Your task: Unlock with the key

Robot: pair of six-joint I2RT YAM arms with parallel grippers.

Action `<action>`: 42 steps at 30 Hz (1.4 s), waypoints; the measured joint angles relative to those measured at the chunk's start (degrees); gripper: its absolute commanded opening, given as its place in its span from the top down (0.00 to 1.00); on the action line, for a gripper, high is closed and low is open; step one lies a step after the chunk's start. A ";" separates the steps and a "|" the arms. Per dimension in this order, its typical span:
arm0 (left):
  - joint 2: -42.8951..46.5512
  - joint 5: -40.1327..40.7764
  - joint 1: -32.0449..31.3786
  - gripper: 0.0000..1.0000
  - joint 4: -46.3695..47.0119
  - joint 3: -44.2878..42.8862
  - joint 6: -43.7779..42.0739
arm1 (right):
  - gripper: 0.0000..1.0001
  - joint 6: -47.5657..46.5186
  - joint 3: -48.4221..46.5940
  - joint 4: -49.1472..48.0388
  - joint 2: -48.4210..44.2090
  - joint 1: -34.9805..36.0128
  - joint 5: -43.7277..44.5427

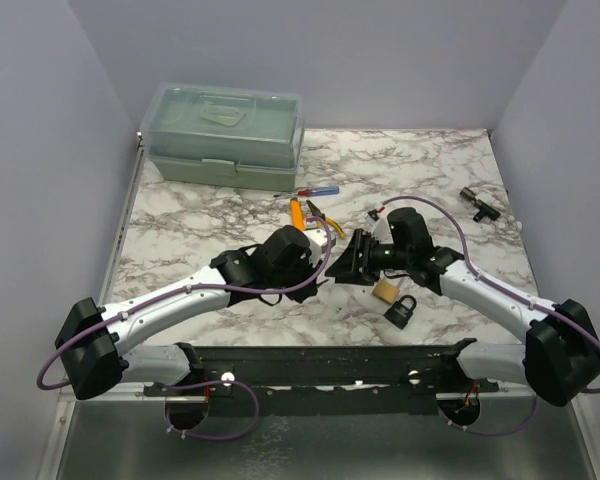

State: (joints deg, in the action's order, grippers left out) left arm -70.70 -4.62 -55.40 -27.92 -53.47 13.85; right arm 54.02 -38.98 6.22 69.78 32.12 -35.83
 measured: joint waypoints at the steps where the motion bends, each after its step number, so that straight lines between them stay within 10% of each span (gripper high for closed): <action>1: 0.00 0.00 -0.09 1.00 -0.02 0.02 0.00 | 0.50 0.00 -0.37 -0.22 0.46 0.15 0.15; 16: 0.00 0.00 -0.24 1.00 -0.02 0.02 -0.02 | 0.71 0.59 -2.19 -0.57 4.20 4.46 2.32; 24: 0.00 0.02 -0.24 1.00 -0.07 0.02 0.00 | 0.99 1.11 -3.08 -0.61 4.98 5.73 3.15; 31: -0.02 0.09 -0.24 1.00 -0.24 0.04 0.00 | 1.00 1.44 -3.34 -0.59 5.01 6.08 3.41; 42: 0.07 0.17 -0.24 0.66 0.35 0.04 0.00 | 1.00 1.53 -3.28 -0.31 3.72 6.19 4.74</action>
State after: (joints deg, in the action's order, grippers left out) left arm -70.63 -4.45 -55.64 -27.57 -53.43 13.85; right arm 55.55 -42.26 5.91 73.49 38.30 -31.09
